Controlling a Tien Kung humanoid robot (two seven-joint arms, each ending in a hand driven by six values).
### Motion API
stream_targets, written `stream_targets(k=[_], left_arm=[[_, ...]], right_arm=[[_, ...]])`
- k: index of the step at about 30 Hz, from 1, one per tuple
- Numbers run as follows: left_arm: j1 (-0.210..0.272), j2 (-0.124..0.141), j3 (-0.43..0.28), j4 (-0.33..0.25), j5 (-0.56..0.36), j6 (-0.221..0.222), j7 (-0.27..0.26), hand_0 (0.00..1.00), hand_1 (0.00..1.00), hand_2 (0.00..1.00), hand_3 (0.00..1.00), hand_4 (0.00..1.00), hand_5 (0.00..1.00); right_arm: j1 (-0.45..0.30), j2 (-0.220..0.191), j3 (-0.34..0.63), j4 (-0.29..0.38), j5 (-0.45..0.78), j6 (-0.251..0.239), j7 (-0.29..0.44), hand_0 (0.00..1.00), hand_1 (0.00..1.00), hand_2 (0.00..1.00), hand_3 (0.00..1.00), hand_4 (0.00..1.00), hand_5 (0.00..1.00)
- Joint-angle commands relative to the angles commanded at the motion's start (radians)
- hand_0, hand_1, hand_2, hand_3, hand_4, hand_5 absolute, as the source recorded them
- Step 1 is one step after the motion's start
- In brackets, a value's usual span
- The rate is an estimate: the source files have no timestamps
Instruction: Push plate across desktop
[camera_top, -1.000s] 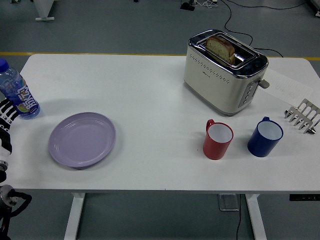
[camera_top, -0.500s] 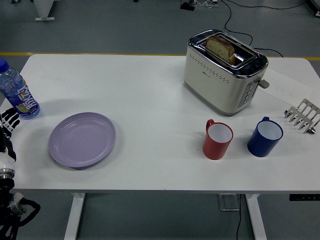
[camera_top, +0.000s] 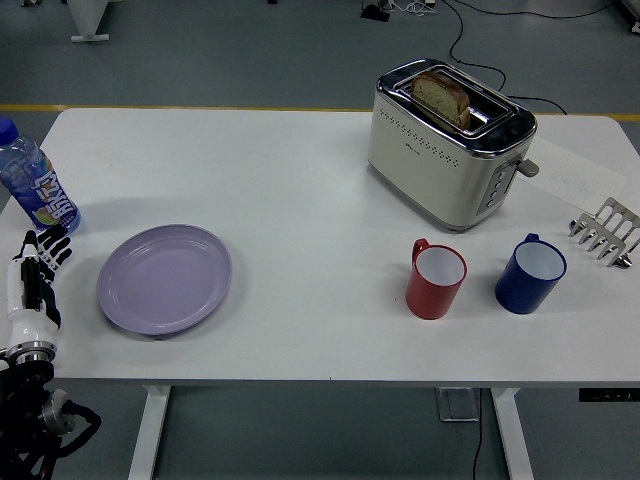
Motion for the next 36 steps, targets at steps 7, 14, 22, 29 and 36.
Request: stream_targets(k=[7, 14, 22, 29, 36], left_arm=[[0.0, -0.013, 0.009, 0.009, 0.0, 0.007, -0.007, 0.747, 0.764, 0.711, 0.619, 0.477, 0.998], [-0.01, -0.037, 0.012, 0.007, 0.0, 0.006, -0.005, 0.746, 0.763, 0.71, 0.619, 0.467, 0.998], [-0.011, -0.06, 0.017, 0.008, 0.002, 0.006, -0.002, 0.744, 0.759, 0.709, 0.616, 0.464, 0.998], [-0.015, -0.061, 0.025, -0.001, 0.002, 0.004, 0.001, 0.741, 0.758, 0.706, 0.615, 0.461, 0.998], [-0.023, -0.061, 0.039, -0.003, 0.006, 0.0, 0.006, 0.74, 0.757, 0.706, 0.616, 0.456, 0.998]], right_arm=[[0.003, 0.0, 0.032, 0.0, -0.045, -0.016, -0.012, 0.618, 0.526, 0.662, 0.663, 0.443, 0.75], [0.007, 0.0, 0.051, 0.001, -0.071, -0.028, -0.021, 0.617, 0.526, 0.662, 0.663, 0.441, 0.751], [0.008, 0.0, 0.059, 0.002, -0.084, -0.031, -0.025, 0.617, 0.526, 0.662, 0.662, 0.436, 0.752], [0.008, 0.0, 0.062, 0.002, -0.094, -0.033, -0.028, 0.618, 0.525, 0.662, 0.662, 0.436, 0.751], [0.008, 0.0, 0.06, 0.003, -0.094, -0.033, -0.028, 0.617, 0.526, 0.663, 0.663, 0.433, 0.753]])
